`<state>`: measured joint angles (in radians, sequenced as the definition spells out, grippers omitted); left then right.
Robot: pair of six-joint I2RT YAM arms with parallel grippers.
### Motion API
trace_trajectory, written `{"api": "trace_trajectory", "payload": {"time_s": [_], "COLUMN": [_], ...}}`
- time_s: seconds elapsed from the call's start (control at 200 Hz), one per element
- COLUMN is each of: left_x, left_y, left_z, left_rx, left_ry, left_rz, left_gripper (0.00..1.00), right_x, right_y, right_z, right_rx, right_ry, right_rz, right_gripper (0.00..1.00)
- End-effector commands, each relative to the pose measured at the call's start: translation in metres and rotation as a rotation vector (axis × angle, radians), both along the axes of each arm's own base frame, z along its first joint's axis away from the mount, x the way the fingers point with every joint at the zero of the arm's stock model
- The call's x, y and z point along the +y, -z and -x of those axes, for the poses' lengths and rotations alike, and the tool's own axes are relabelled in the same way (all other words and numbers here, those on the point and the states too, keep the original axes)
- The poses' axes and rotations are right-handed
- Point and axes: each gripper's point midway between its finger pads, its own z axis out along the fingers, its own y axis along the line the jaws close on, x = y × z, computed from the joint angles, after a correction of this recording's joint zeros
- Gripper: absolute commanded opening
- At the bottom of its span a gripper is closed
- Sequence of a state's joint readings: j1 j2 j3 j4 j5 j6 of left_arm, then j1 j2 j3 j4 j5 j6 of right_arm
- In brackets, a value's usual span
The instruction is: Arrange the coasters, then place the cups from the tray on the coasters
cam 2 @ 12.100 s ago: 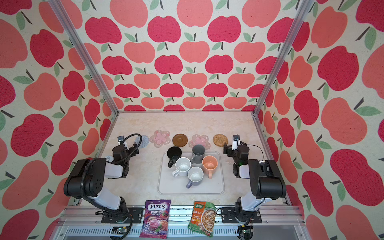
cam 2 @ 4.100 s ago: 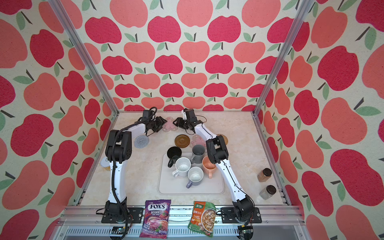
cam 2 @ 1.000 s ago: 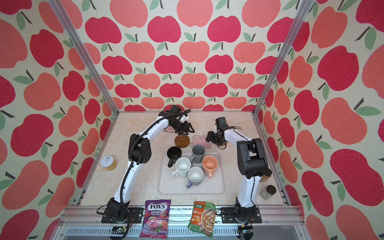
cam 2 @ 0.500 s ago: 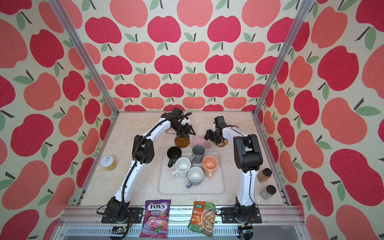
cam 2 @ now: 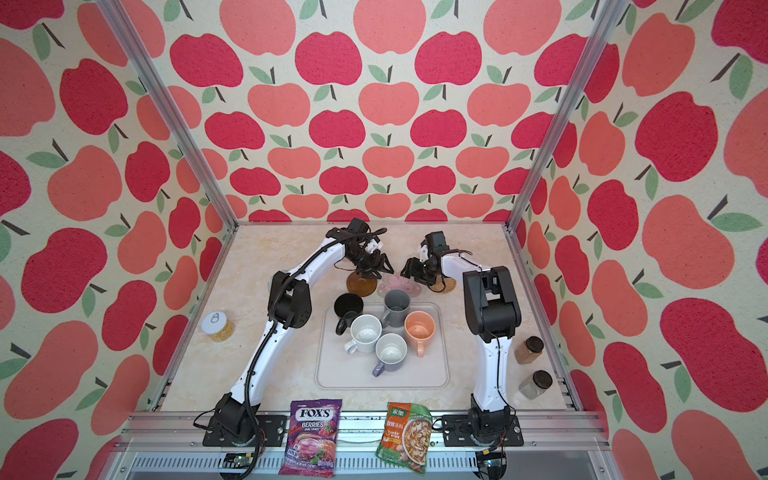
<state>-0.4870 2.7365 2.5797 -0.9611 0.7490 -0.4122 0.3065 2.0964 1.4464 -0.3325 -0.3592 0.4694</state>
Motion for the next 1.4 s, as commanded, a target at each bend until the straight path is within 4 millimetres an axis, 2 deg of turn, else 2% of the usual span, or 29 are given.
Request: {"api": "trace_trajectory", "payload": {"time_s": [0.0,0.31,0.51,0.725,0.865,0.996,1.156,1.396], "left_x": [0.013,0.034,0.016,0.002,-0.001,0.006,0.014,0.013], "left_y": [0.019,0.034,0.035,0.034,0.029,0.029,0.031,0.026], "left_z": [0.003,0.009,0.010,-0.002,-0.013,-0.029,-0.049,-0.071], "left_rx": [0.029,0.082,0.129,0.143,0.125,0.110,0.098,0.041], "left_ry": [-0.017,-0.054,-0.059,-0.108,-0.145,-0.200,-0.258,-0.303], "left_rz": [-0.088,-0.191,-0.073,0.012,0.042,0.047,0.080,0.124], "left_gripper": [0.66,0.66,0.66,0.65,0.65,0.65,0.65,0.65], "right_x": [0.006,0.007,0.014,0.043,0.056,0.063,0.070,0.073], "right_y": [0.017,0.018,0.017,0.020,0.019,0.014,0.008,0.004], "right_z": [0.016,0.025,0.025,0.020,0.010,-0.003,-0.025,-0.062], "right_rx": [0.094,0.122,0.131,0.155,0.155,0.136,0.099,0.059], "right_ry": [-0.013,-0.007,-0.001,-0.003,0.007,0.012,0.010,0.030], "right_rz": [0.003,0.012,-0.015,-0.100,-0.147,-0.170,-0.182,-0.212], "right_gripper": [0.64,0.64,0.64,0.64,0.64,0.64,0.64,0.64]}}
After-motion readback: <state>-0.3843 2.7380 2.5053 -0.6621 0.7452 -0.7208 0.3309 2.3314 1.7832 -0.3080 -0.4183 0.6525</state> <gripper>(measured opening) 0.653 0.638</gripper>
